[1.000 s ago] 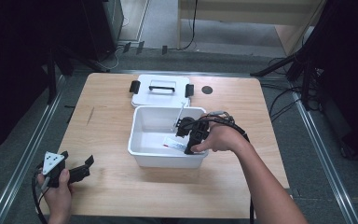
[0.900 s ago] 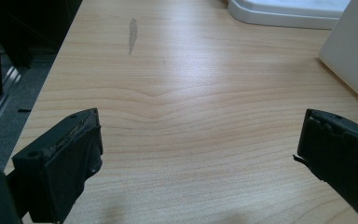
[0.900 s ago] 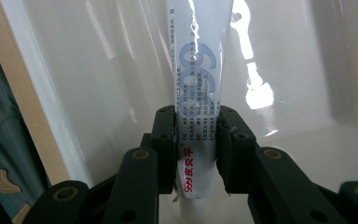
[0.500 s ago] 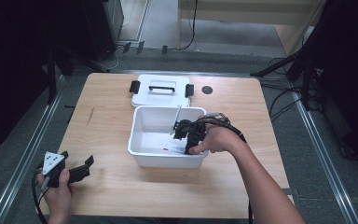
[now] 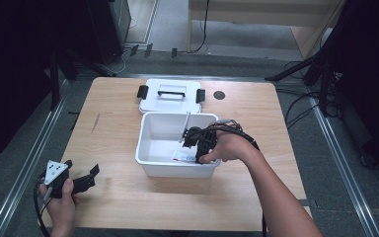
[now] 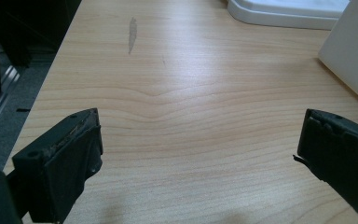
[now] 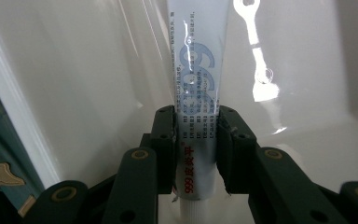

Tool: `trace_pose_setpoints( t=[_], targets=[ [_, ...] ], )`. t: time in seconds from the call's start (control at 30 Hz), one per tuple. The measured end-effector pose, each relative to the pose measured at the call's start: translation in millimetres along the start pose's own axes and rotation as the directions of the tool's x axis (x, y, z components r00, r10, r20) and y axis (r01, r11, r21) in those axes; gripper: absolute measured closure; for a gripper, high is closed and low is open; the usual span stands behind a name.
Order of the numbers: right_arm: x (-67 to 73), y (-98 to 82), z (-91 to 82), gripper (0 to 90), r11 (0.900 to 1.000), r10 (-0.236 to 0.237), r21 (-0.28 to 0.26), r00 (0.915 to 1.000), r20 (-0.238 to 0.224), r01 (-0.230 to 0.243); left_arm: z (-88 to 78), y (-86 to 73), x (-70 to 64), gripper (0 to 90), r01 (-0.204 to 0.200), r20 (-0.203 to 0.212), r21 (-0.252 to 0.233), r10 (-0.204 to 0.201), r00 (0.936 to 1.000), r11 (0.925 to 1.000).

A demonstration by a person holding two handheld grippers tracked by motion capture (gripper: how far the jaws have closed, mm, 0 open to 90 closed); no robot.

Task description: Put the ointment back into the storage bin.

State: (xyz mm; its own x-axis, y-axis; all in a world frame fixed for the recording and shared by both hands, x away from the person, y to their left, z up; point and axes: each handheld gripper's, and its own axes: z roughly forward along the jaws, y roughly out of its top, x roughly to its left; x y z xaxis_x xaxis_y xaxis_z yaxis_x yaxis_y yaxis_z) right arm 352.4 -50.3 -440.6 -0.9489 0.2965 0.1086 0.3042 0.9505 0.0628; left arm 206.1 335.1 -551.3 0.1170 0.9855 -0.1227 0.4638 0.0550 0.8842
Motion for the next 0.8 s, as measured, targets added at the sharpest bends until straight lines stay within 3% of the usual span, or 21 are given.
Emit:
trace_pose_setpoints(
  t=[0.37,0.8],
  targets=[
    [-1.3,-3.9,-3.6,72.6,1.0,0.016,-0.006,0.9999,0.004,-0.016,0.1,0.0,-0.1,0.3,-0.002,0.0,0.0,0.002,1.0,1.0],
    [-0.7,-11.9,-36.2,83.8,0.995,0.044,-0.087,0.9988,0.019,-0.042,0.1,0.0,-0.5,0.3,-0.006,-0.003,0.001,0.006,1.0,1.0]
  ],
)
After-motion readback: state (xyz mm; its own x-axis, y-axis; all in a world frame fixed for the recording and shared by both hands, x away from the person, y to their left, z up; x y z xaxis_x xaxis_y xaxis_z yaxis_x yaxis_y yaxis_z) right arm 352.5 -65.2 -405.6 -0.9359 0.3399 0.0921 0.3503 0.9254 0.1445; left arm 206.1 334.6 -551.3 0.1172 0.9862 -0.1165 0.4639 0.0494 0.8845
